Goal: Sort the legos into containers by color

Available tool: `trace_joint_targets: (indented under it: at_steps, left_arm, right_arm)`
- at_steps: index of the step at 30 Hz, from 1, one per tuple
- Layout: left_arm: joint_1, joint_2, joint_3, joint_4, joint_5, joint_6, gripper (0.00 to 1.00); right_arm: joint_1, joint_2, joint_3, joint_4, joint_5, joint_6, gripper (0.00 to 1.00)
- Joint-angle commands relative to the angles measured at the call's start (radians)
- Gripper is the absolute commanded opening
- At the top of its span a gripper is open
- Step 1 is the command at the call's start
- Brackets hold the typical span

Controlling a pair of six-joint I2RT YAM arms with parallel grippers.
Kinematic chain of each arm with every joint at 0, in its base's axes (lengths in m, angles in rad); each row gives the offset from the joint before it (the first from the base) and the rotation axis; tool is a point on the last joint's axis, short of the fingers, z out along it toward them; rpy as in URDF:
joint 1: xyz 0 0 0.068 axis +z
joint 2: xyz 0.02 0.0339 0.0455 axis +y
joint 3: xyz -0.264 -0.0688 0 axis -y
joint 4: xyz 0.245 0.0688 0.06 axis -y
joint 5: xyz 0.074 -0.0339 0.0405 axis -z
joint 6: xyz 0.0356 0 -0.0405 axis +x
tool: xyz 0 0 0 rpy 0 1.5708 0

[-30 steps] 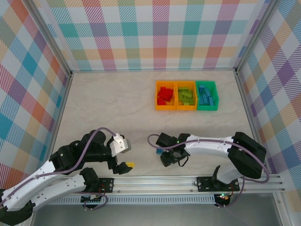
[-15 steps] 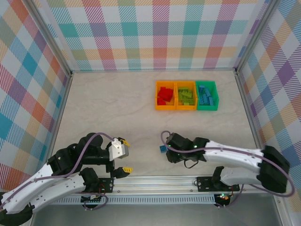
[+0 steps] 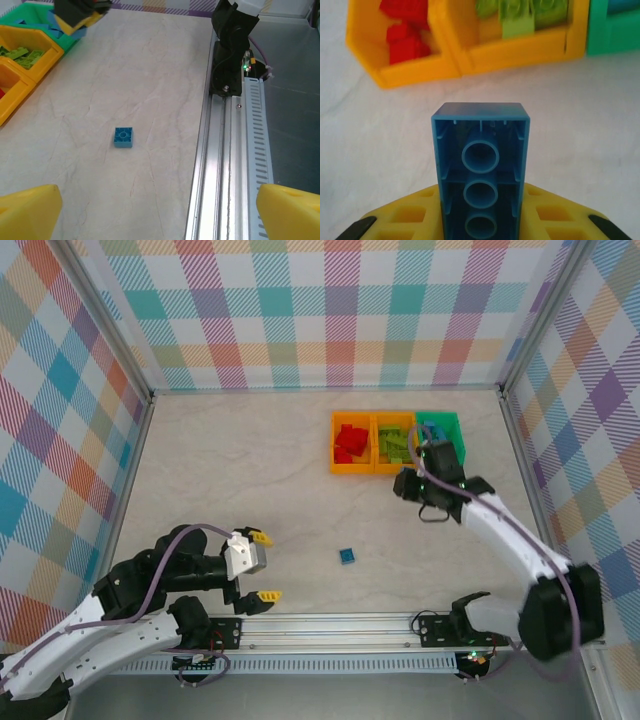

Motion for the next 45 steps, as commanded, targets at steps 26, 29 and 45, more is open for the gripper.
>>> trace_joint_targets:
  at_steps: [26,29,45]
  left_arm:
    - [-0.002,0.048,-0.047,0.171,-0.378,-0.342,1.0]
    - [-0.002,0.066,-0.105,0.256,-0.409,-0.357,1.0]
    - [-0.038,0.188,-0.298,0.505,-0.129,-0.185,1.0]
  right_arm:
    - [-0.286,0.305,0.356,0.017,-0.123,-0.072,0.7]
    - [-0.207,0.088,0.174,0.047,-0.144,-0.04,0.72]
    - [0.595,-0.016,-0.087,-0.123,0.122,0.207,0.79]
